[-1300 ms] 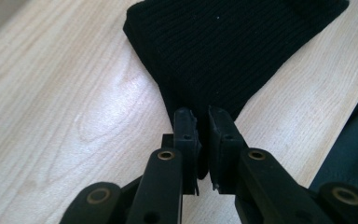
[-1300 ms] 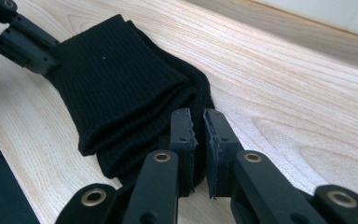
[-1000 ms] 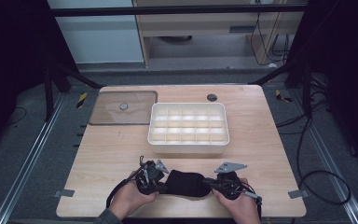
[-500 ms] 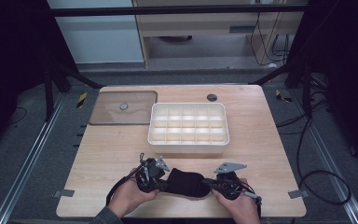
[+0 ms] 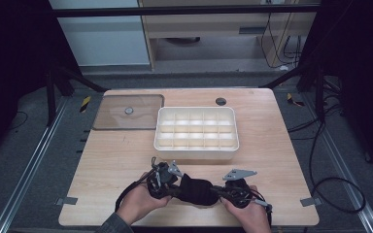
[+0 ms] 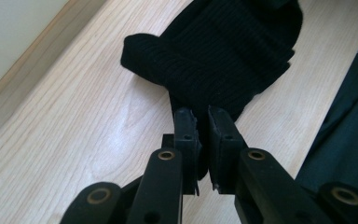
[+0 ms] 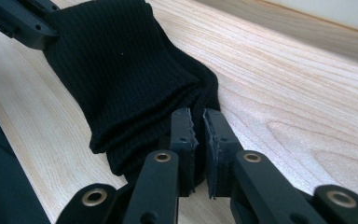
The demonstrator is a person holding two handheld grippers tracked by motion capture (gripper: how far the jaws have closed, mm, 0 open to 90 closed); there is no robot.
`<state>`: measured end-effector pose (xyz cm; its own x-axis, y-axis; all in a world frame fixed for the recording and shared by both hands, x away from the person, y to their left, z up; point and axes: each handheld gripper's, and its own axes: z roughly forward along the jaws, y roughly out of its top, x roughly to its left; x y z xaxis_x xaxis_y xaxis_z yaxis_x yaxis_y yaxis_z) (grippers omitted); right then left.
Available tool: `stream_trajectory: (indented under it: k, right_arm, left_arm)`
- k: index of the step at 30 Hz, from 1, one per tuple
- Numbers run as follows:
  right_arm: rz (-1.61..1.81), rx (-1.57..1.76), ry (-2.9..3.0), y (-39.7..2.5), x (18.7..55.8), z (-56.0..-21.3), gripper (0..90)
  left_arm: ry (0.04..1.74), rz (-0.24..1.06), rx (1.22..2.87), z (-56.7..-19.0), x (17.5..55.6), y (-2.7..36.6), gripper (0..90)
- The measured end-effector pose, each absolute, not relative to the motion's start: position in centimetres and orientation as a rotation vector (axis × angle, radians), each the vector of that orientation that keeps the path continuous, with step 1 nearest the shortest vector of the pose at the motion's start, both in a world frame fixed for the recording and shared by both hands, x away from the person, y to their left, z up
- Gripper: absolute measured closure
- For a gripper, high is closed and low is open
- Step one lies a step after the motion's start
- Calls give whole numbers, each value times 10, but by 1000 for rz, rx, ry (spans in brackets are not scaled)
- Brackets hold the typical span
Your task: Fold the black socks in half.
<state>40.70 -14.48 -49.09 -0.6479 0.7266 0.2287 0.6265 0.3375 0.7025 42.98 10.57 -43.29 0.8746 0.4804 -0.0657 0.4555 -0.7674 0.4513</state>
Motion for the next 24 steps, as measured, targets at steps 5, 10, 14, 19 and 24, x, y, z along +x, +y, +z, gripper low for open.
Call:
stream_trajectory:
  k: [5, 10, 14, 19, 24]
  right_arm:
    - [1203, 1257, 2466, -145, 407, -491, 834]
    - [1207, 1265, 2467, -144, 407, -491, 834]
    - [1213, 1263, 2470, -144, 406, -491, 834]
    - [1209, 1260, 2476, -144, 406, -491, 834]
    - [1220, 1251, 2484, -142, 406, -491, 830]
  left_arm:
    - [661, 77, 2583, -430, 430, 97, 826]
    - [652, 86, 2594, -429, 432, 91, 826]
    - [655, 101, 2604, -428, 435, 89, 826]
    - [654, 172, 2639, -427, 439, 90, 825]
    - [664, 184, 2649, -426, 446, 95, 825]
